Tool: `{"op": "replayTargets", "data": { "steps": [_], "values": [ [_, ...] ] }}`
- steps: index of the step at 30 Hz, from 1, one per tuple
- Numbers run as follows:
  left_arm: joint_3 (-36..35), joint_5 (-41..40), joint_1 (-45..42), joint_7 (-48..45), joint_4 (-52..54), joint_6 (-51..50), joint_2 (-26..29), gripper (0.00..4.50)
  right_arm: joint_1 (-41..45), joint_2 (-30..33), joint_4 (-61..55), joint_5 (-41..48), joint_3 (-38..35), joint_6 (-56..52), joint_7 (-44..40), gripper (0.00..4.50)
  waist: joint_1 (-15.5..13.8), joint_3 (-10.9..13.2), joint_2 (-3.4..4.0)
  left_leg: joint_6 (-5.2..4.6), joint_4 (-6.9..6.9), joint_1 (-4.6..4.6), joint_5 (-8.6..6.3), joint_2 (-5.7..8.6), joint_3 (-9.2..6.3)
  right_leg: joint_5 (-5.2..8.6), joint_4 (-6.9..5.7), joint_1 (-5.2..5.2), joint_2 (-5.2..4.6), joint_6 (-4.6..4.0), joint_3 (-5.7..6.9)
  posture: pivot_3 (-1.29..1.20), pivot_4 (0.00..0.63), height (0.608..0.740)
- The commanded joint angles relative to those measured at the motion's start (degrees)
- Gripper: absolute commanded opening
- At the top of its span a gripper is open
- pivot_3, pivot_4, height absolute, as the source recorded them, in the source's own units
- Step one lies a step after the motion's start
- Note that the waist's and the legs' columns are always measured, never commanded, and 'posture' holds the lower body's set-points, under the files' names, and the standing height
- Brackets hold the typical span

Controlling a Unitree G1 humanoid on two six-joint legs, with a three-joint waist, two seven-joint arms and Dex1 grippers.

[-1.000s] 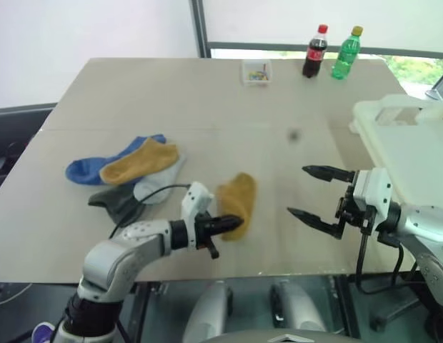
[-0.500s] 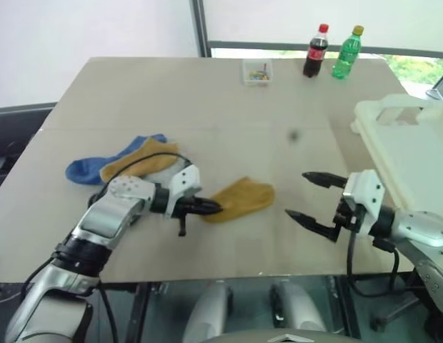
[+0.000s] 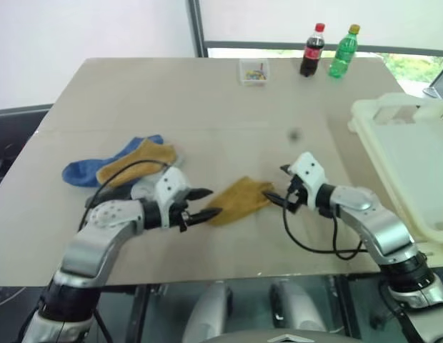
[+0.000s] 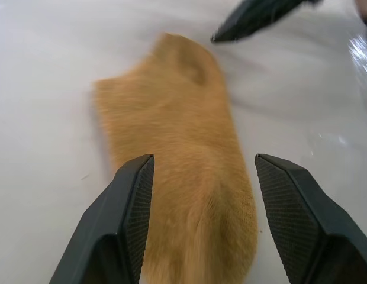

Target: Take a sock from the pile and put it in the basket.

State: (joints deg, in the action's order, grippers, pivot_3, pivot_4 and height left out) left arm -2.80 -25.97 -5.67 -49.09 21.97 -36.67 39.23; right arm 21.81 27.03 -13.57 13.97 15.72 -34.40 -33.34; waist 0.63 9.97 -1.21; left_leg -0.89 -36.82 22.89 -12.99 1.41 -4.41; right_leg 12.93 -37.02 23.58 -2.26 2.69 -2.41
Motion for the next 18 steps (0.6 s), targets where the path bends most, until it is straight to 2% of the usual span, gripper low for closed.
{"op": "replayTargets", "data": {
  "steps": [1,5,7,8,10,14,15,18],
  "values": [
    [-5.3,-3.1,6.5,12.6,10.2,-10.5,-5.2,2.87,3.2,-1.3,3.6,-1.6,1.9,2.1,-2.5,4.50,0.4,0.0,0.03,0.00,-0.01,0.00,0.00,0.00,0.00,0.00,0.01,0.00,0.00,0.00,0.00,0.00,0.150,0.740],
    [-5.2,-1.7,9.2,21.6,13.4,-17.1,-9.4,2.87,5.1,-2.4,8.4,-3.3,3.2,3.9,-4.5,4.50,0.2,0.0,0.01,0.00,0.00,-0.06,-0.01,-0.02,0.09,-0.01,-0.03,0.00,0.00,0.00,-0.11,0.00,0.150,0.740],
    [-4.4,-1.1,9.3,24.5,13.0,-18.9,-10.8,2.90,6.0,-2.9,10.6,-4.5,3.8,5.4,-5.2,3.99,0.1,0.0,0.03,0.01,-0.01,-0.10,0.00,-0.02,-0.02,-0.01,-0.10,-0.01,0.03,-0.01,-0.01,0.00,0.150,0.740],
    [-3.7,-0.6,9.4,25.6,12.6,-19.2,-11.3,2.63,6.3,-3.1,11.5,-5.0,4.1,6.0,-5.5,3.78,0.1,0.0,0.05,0.01,-0.01,-0.14,0.00,-0.02,-0.02,-0.01,-0.17,-0.02,0.04,-0.02,-0.02,0.00,0.150,0.740],
    [-2.0,-0.6,9.4,25.9,11.8,-19.6,-11.4,1.97,6.6,-3.6,12.3,-5.6,4.3,6.0,-6.2,2.81,0.2,0.0,0.05,0.01,-0.07,-0.23,0.00,0.00,0.05,-0.01,-0.35,-0.03,0.05,-0.02,-0.08,0.00,0.150,0.740],
    [-0.3,-0.5,6.8,25.5,8.8,-18.1,-12.0,0.00,5.4,-3.1,9.7,-6.0,3.1,4.1,-6.2,0.69,0.1,0.0,0.06,0.02,-0.25,-0.25,0.01,0.02,0.07,0.00,-0.52,-0.04,0.07,-0.03,-0.11,0.00,0.150,0.740],
    [-0.2,-0.5,5.9,24.7,7.8,-17.2,-11.6,0.00,4.5,-2.7,7.9,-5.7,2.2,2.7,-5.8,0.16,0.0,0.0,0.06,0.02,-0.31,-0.25,0.01,0.03,0.07,0.01,-0.56,-0.05,0.06,-0.03,-0.10,0.00,0.150,0.740],
    [-0.6,-1.4,3.2,21.4,5.3,-14.8,-10.5,0.00,0.9,-0.8,1.1,-4.6,-0.5,-1.8,-4.6,0.07,-0.2,0.0,0.07,0.02,-0.37,-0.23,0.01,0.05,0.05,0.01,-0.59,-0.06,0.04,-0.04,-0.09,0.00,0.150,0.740]
  ]
}}
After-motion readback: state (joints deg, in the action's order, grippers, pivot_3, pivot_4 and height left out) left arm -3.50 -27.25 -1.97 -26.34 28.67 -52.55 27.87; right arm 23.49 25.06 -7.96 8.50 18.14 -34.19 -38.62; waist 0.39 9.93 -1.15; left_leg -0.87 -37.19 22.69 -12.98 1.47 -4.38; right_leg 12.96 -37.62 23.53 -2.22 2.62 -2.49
